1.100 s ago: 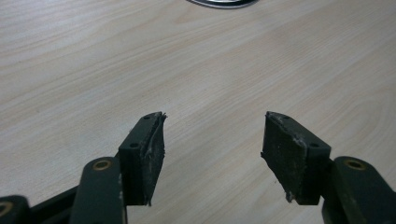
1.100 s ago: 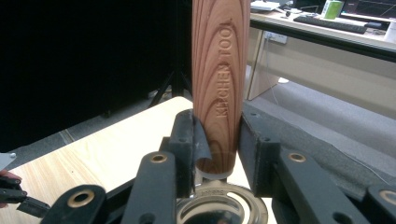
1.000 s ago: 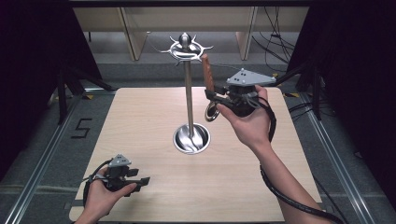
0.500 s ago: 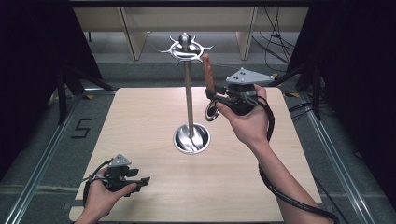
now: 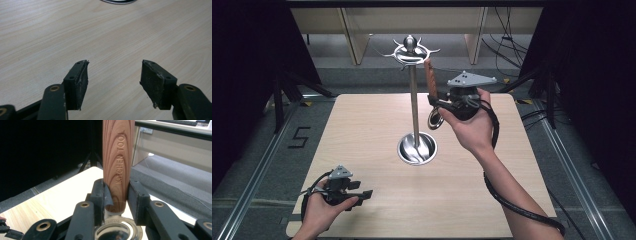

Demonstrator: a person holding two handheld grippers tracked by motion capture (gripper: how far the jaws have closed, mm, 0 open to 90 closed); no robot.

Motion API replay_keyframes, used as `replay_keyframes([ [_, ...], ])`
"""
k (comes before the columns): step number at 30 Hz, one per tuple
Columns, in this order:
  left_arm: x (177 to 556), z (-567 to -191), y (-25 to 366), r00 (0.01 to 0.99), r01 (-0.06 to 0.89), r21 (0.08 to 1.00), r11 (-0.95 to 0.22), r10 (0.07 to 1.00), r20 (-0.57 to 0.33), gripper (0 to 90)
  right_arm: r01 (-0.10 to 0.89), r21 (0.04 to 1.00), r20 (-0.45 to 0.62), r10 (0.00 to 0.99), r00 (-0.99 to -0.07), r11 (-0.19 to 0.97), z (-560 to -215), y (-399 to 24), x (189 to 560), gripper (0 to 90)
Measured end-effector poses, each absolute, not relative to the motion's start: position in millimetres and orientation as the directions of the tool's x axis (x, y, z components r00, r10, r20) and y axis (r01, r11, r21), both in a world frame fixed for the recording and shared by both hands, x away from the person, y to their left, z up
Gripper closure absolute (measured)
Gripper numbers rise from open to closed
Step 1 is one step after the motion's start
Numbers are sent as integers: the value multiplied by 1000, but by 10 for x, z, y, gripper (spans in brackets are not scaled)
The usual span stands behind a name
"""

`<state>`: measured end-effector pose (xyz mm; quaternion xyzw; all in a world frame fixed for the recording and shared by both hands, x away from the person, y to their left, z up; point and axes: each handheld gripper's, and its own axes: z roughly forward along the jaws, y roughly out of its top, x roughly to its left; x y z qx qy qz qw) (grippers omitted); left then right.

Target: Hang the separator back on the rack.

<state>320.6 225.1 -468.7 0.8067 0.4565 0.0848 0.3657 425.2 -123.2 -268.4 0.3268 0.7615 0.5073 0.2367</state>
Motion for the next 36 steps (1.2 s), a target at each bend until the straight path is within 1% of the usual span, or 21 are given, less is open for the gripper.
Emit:
replay_keyframes([
  [3, 3202, -4685, 2252, 568, 673, 668, -317, 801, -192, 382, 275, 927, -3, 739, -674, 255, -2715, -1178, 4282, 691],
  [6, 3208, -4688, 2263, 565, 676, 664, -320, 803, -189, 382, 276, 928, 1, 741, -671, 249, -2724, -1167, 4278, 688],
  [9, 3208, -4686, 2263, 568, 674, 666, -320, 801, -190, 382, 263, 933, -6, 739, -674, 247, -2755, -1185, 4271, 620],
  [11, 3207, -4684, 2262, 572, 675, 665, -321, 797, -196, 382, 266, 933, 2, 738, -675, 242, -2767, -1215, 4238, 591],
  [12, 3207, -4686, 2259, 568, 675, 667, -316, 799, -198, 382, 243, 937, -18, 729, -684, 250, -2778, -1249, 4232, 570],
  [14, 3211, -4690, 2260, 563, 676, 665, -317, 804, -189, 382, 254, 934, -12, 729, -684, 253, -2799, -1310, 4183, 549],
  [15, 3211, -4688, 2264, 565, 675, 665, -319, 804, -188, 382, 231, 935, -42, 729, -684, 270, -2809, -1353, 4180, 542],
  [17, 3208, -4683, 2271, 570, 674, 666, -319, 799, -194, 382, 248, 931, -31, 733, -679, 269, -2863, -1447, 4143, 519],
  [18, 3210, -4687, 2267, 560, 674, 670, -310, 807, -189, 382, 247, 927, -45, 738, -673, 281, -2895, -1508, 4130, 510],
  [19, 3209, -4688, 2265, 558, 676, 671, -305, 806, -195, 383, 268, 920, -32, 740, -672, 284, -2982, -1636, 4094, 492],
  [21, 3211, -4687, 2265, 558, 675, 672, -305, 807, -194, 383, 276, 915, -37, 744, -667, 293, -3016, -1695, 4079, 480],
  [22, 3211, -4688, 2265, 557, 675, 672, -304, 808, -195, 383, 309, 907, -16, 757, -653, 286, -3112, -1793, 4046, 463],
  [23, 3212, -4688, 2264, 555, 676, 672, -302, 808, -195, 383, 312, 900, -27, 754, -656, 304, -3158, -1864, 4035, 463],
  [26, 3215, -4692, 2262, 552, 677, 672, -300, 811, -193, 383, 379, 882, 16, 787, -617, 279, -3409, -2096, 3963, 463],
  [27, 3213, -4689, 2261, 553, 677, 672, -299, 810, -197, 383, 410, 866, 22, 797, -603, 286, -3598, -2253, 3926, 464],
  [28, 3216, -4691, 2262, 554, 677, 671, -302, 809, -195, 383, 410, 866, 22, 797, -603, 286, -3598, -2253, 3926, 464],
  [29, 3219, -4696, 2260, 550, 677, 672, -302, 814, -187, 383, 426, 859, 30, 803, -596, 284, -3672, -2308, 3906, 464],
  [32, 3220, -4695, 2264, 550, 678, 672, -300, 813, -193, 383, 508, 824, 91, 826, -557, 251, -3974, -2495, 3804, 464],
  [36, 3223, -4698, 2264, 553, 677, 673, -298, 810, -197, 383, 550, 792, 91, 839, -536, 265, -4270, -2692, 3737, 468],
])
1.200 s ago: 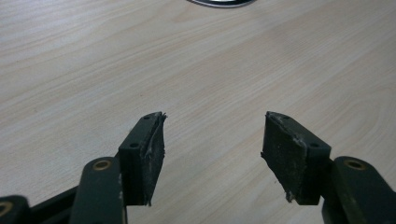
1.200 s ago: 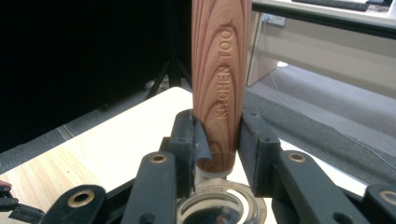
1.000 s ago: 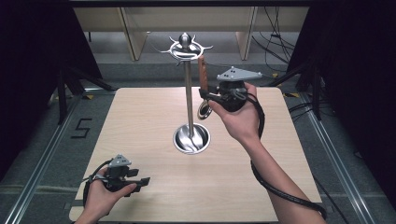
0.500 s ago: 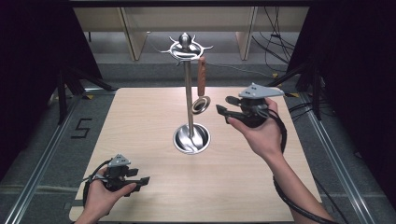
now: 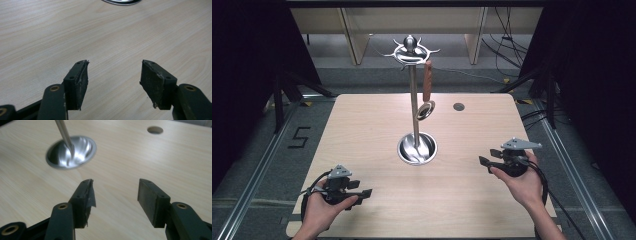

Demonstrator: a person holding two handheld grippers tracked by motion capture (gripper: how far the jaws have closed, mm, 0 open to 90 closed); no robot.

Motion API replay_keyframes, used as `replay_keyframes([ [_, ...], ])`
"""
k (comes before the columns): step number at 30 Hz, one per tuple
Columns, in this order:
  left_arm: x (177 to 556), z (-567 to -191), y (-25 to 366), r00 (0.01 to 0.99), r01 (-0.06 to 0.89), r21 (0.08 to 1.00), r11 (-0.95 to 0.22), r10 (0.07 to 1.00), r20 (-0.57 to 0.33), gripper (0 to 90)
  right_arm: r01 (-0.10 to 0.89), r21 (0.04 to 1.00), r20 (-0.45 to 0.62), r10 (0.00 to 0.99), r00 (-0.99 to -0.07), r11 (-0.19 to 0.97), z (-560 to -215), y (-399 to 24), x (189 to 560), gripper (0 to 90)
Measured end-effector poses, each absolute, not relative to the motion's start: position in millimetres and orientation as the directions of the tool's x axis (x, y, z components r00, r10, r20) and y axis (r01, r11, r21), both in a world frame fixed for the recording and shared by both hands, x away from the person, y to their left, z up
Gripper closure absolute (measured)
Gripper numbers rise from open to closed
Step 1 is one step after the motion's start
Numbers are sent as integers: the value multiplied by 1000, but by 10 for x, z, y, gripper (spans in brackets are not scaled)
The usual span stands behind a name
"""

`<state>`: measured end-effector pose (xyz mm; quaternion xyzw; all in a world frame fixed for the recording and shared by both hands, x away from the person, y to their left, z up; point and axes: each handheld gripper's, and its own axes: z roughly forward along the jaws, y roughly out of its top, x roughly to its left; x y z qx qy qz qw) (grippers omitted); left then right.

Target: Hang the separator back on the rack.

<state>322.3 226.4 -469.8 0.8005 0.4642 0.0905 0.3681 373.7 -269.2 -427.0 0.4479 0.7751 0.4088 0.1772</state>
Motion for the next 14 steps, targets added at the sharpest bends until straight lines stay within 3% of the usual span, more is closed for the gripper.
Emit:
replay_keyframes([
  [5, 3224, -4689, 2272, 556, 677, 670, -303, 807, -197, 383, 573, 770, 67, 858, -509, 280, -4438, -2899, 3715, 474],
  [8, 3225, -4687, 2273, 555, 678, 670, -302, 808, -197, 383, 597, 768, 102, 876, -472, 232, -4463, -2938, 3691, 490],
  [14, 3229, -4675, 2271, 569, 672, 669, -318, 800, -191, 383, 562, 794, 79, 878, -472, 231, -4472, -3028, 3723, 538],
])
